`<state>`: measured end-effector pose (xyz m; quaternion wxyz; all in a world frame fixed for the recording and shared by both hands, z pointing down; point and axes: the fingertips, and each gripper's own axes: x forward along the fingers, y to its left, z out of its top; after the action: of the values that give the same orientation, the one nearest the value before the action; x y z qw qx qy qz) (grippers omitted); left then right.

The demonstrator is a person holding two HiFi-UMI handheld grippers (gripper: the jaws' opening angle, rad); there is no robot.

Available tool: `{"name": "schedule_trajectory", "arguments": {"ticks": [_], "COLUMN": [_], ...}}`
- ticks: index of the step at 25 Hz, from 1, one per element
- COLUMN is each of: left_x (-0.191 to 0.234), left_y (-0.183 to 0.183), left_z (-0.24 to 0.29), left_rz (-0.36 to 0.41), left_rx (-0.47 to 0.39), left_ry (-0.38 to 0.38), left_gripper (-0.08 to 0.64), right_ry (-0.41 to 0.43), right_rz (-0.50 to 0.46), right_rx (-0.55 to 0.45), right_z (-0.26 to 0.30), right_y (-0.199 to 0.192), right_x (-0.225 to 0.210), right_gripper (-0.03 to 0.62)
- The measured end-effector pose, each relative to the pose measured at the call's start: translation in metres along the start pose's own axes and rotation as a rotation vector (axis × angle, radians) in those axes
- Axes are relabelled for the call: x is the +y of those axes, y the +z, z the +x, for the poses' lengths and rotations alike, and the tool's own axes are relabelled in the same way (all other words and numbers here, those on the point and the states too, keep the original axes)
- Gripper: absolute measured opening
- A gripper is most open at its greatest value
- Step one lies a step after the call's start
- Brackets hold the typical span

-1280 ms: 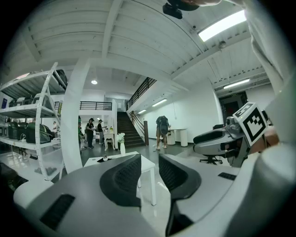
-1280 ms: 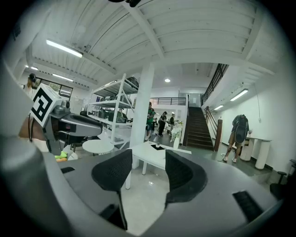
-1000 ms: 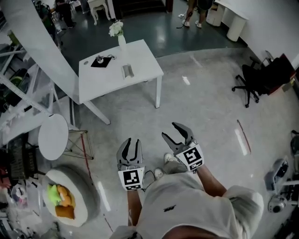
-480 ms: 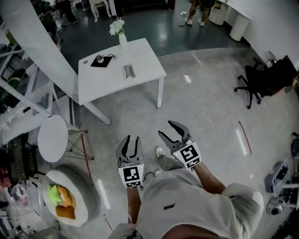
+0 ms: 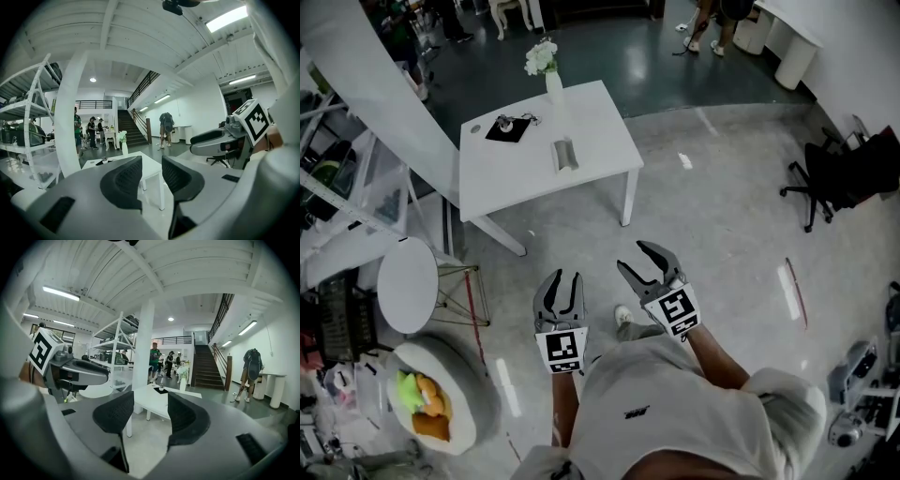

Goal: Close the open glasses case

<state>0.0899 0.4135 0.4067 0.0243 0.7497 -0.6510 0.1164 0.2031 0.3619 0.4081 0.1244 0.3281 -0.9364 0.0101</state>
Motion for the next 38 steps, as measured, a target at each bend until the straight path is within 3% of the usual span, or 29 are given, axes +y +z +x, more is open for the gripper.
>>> {"name": "schedule_trajectory", "arguments": {"ticks": [17,27,38], "left_x": [0.022,0.045,0.108], "left_y": [0.037,0.035,0.03], "left_z": [0.127,0.161,0.214], "left_rz": [0.022,0.008,-0.015], "left_rx": [0.034,0.034,0.011], "left_ry": [0.04,0.048,0.036], "left_gripper": [0.144,0.144,0.142], "right_ry": [0.066,0.069,0.037], "right_rz": [0.012,0.038,0.02], "right_rx": [-0.044,-0.046,-0.025], "right_z": [0.088,0.123,0.199], "right_y": [0.026,0.032,0.043], "right_x": [-0.101,-0.122,-0.135], "right_gripper": [0.227,0.227,0.224]}}
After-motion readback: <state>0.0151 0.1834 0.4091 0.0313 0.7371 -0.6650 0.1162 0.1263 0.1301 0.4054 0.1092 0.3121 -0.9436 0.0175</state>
